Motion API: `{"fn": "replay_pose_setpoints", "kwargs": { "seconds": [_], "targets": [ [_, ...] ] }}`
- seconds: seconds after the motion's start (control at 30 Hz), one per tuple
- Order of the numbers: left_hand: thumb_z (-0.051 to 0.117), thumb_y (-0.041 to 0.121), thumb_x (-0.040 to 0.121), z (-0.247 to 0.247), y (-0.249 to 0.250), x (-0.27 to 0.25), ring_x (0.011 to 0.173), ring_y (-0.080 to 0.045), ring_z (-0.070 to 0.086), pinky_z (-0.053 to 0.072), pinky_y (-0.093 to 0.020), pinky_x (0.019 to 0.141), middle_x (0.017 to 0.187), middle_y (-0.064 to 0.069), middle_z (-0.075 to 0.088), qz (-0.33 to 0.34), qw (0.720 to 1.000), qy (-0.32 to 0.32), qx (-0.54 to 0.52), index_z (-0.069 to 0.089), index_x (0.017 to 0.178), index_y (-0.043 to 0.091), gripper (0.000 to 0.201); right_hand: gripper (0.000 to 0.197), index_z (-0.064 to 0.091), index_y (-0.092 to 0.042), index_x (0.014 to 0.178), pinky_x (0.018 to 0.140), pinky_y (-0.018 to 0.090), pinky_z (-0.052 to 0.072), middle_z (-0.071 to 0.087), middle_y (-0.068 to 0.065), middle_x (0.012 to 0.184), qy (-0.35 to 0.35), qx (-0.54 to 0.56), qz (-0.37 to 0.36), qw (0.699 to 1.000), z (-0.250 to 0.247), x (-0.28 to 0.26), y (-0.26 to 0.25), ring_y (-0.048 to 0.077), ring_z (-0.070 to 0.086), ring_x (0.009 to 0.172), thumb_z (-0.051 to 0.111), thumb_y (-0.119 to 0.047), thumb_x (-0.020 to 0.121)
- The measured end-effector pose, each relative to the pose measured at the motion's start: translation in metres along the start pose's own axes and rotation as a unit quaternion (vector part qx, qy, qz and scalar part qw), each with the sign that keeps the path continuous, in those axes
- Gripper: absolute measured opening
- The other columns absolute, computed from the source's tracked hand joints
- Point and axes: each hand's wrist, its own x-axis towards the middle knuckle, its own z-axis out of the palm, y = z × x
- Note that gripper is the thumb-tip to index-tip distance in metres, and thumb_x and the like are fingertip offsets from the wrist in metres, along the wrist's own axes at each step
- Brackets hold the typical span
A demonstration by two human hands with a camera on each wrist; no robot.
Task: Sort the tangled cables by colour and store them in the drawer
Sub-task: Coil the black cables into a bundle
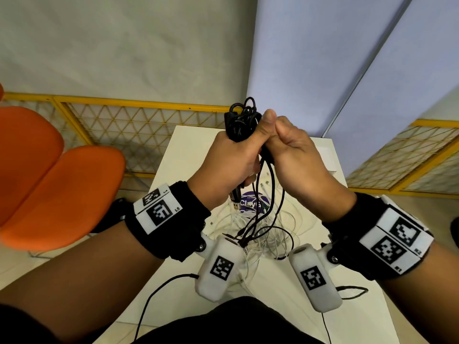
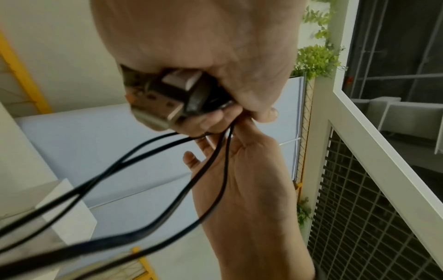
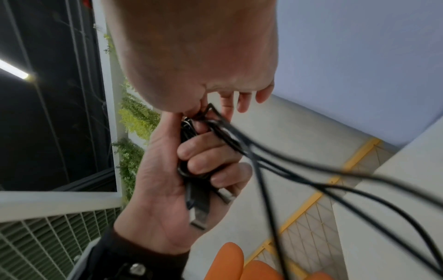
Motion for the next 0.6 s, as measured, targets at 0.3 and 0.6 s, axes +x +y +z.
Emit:
{"fn": "replay_pose_setpoints", "kwargs": {
  "seconds": [0.3,0.6],
  "targets": [
    [0.07,0.048,0.08,-0.016,0.009,-0.007,0.039,-0.006,0.03,0.027,-0.018,0.039,0.06,0.0,0.053,-0.042,0.986,-0.161,-0.007,0.073,0.082,0.033,0.016,0.035,0.064,-0.041,0.064,0.105,0.028,0.028,0.051,-0.017,0.106,-0.127,-0.141,-0.087,0.978,-0.028,0.005,-0.006,0.004,0.04,0.114,0.047,-0.053,0.092],
    [0.068,-0.005,0.083,-0.017,0.006,-0.009,0.035,-0.007,0.031,0.028,-0.018,0.037,0.049,0.0,0.05,-0.088,0.971,-0.218,0.05,0.062,0.047,0.022,0.046,0.017,0.079,-0.018,0.074,0.111,0.051,0.035,0.068,-0.003,0.082,-0.283,-0.026,0.017,0.959,-0.056,0.014,-0.023,0.0,0.054,0.1,0.078,-0.035,0.074]
  ]
}}
